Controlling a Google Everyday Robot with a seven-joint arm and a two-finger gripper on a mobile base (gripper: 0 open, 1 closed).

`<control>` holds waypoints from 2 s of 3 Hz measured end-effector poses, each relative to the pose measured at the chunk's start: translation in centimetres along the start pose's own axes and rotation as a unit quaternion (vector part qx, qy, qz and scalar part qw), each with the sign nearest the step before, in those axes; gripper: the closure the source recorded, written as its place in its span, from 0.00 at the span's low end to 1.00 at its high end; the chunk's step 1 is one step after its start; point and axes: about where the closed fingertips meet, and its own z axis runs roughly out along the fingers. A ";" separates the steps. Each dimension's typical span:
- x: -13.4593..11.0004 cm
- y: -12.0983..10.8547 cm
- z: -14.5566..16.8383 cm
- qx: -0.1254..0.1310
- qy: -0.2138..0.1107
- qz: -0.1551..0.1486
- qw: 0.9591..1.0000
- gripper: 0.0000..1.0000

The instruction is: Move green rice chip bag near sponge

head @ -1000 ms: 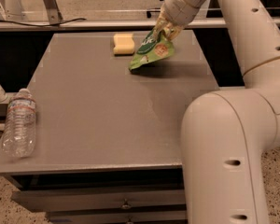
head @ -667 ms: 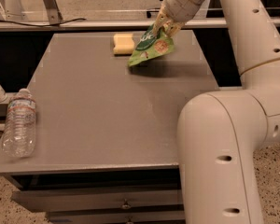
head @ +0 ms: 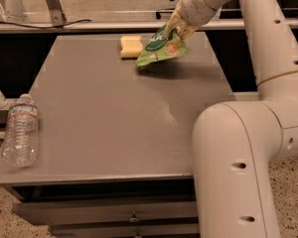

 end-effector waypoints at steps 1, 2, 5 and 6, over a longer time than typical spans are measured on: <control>0.6 0.7 0.3 0.004 0.006 0.010 1.000 0.82; 0.9 1.0 0.7 0.006 0.006 0.019 1.000 0.60; 0.2 1.7 2.4 -0.001 -0.011 0.042 0.999 0.00; -0.5 1.1 1.8 -0.002 -0.009 0.049 0.999 0.00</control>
Offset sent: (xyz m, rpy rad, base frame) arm 0.0039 -0.0150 -0.0124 0.0198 0.0339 -0.0469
